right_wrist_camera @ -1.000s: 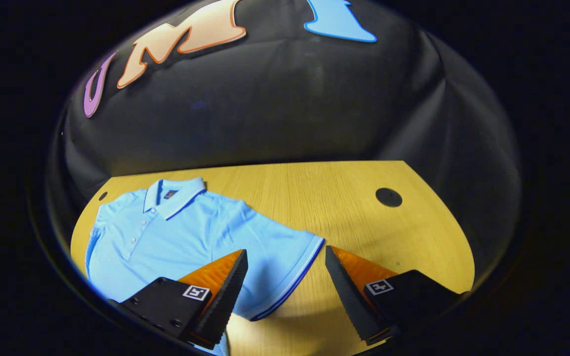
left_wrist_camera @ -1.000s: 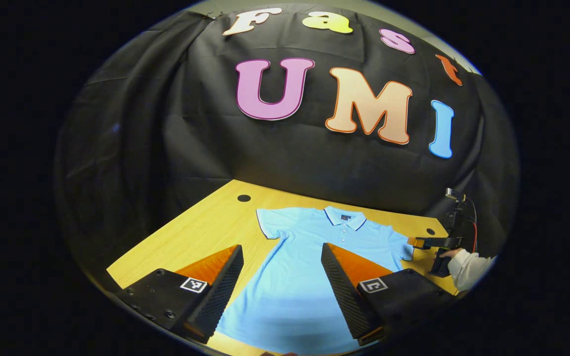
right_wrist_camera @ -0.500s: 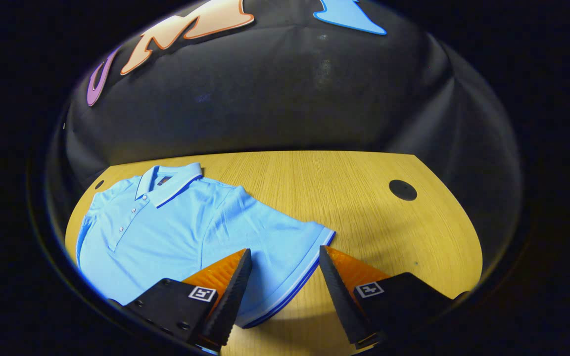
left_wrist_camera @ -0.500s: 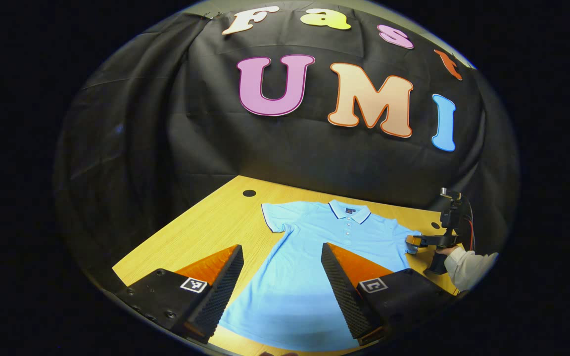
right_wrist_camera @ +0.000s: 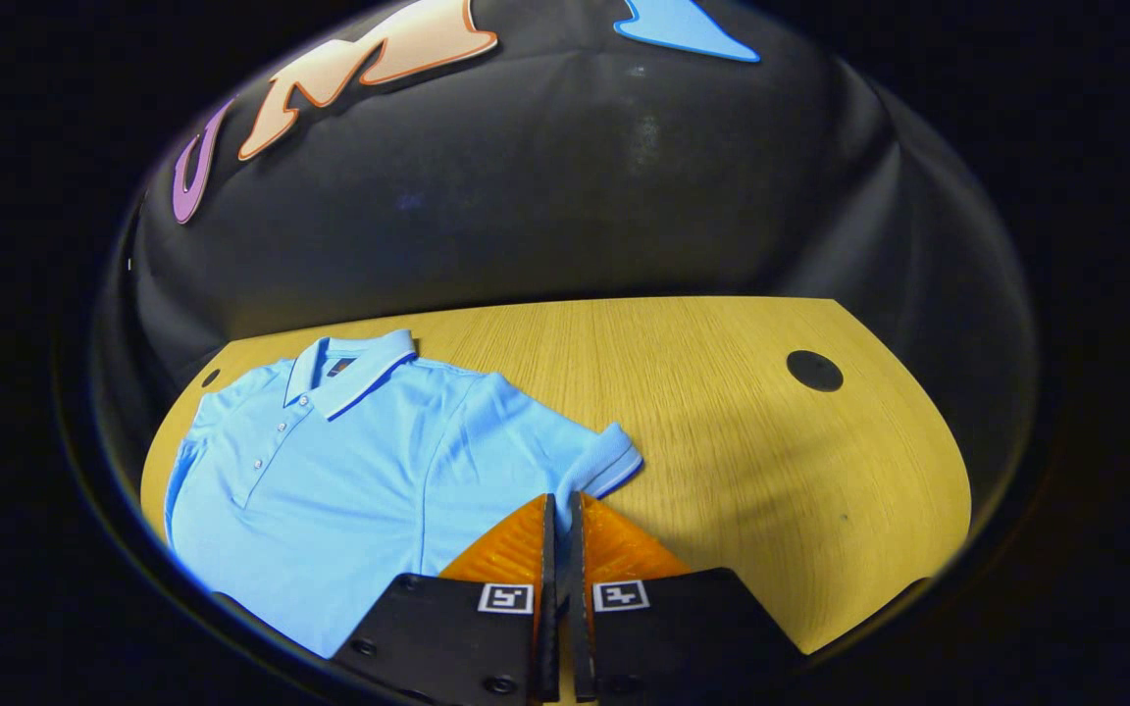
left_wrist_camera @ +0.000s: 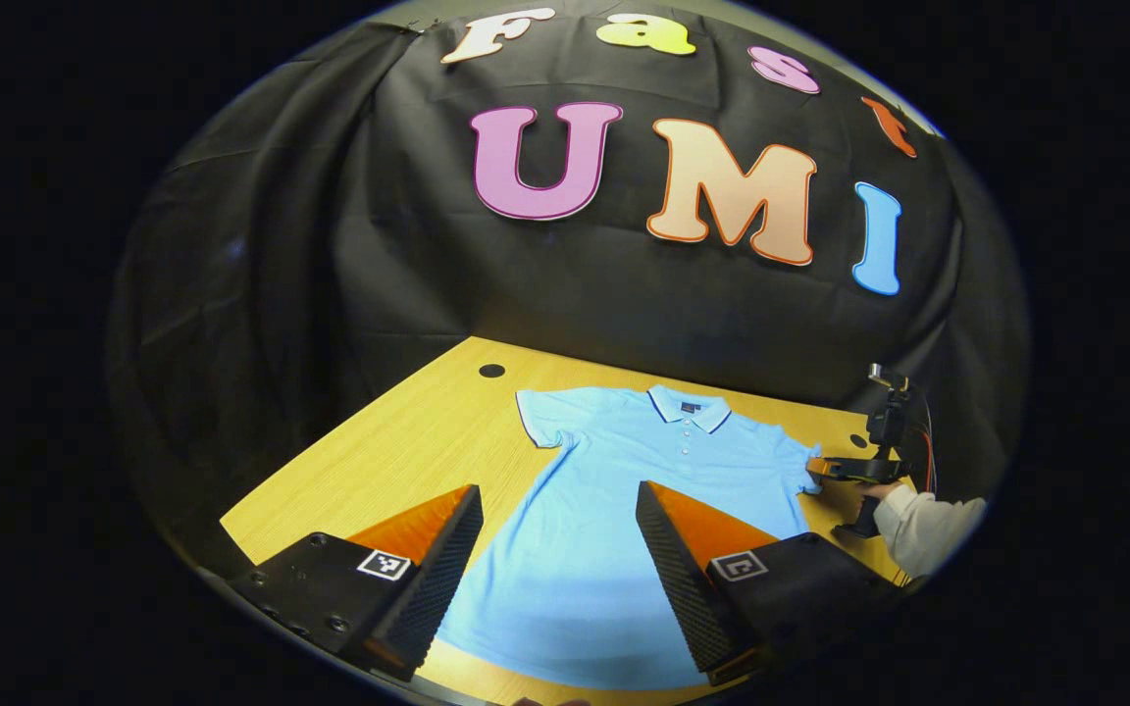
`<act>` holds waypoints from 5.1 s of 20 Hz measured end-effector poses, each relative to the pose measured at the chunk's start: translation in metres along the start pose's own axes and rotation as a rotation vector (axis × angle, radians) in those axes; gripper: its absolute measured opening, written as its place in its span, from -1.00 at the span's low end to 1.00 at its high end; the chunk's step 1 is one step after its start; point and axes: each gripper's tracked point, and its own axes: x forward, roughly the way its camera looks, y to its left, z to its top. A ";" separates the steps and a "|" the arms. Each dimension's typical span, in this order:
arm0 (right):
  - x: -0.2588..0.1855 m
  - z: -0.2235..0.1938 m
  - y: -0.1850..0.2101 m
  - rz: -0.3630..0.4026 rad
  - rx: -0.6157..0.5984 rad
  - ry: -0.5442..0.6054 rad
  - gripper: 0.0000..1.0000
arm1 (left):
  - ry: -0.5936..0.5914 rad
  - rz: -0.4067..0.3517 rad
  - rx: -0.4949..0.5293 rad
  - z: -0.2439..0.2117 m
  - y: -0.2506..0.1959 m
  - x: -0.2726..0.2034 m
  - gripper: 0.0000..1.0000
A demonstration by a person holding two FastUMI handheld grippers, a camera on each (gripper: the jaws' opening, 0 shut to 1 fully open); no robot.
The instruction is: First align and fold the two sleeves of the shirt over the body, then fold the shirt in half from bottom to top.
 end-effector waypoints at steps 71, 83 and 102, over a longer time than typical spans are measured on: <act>-0.267 -0.029 0.117 -0.091 0.226 -0.168 0.96 | 0.148 -0.222 0.229 -0.008 0.023 0.381 -1.00; -0.270 -0.036 0.107 -0.104 0.198 -0.152 0.96 | 0.146 -0.475 0.250 -0.021 -0.149 0.343 -1.00; -0.341 -0.156 0.128 -0.023 0.051 -0.066 0.96 | 0.073 -0.336 0.187 -0.048 -0.009 0.133 0.92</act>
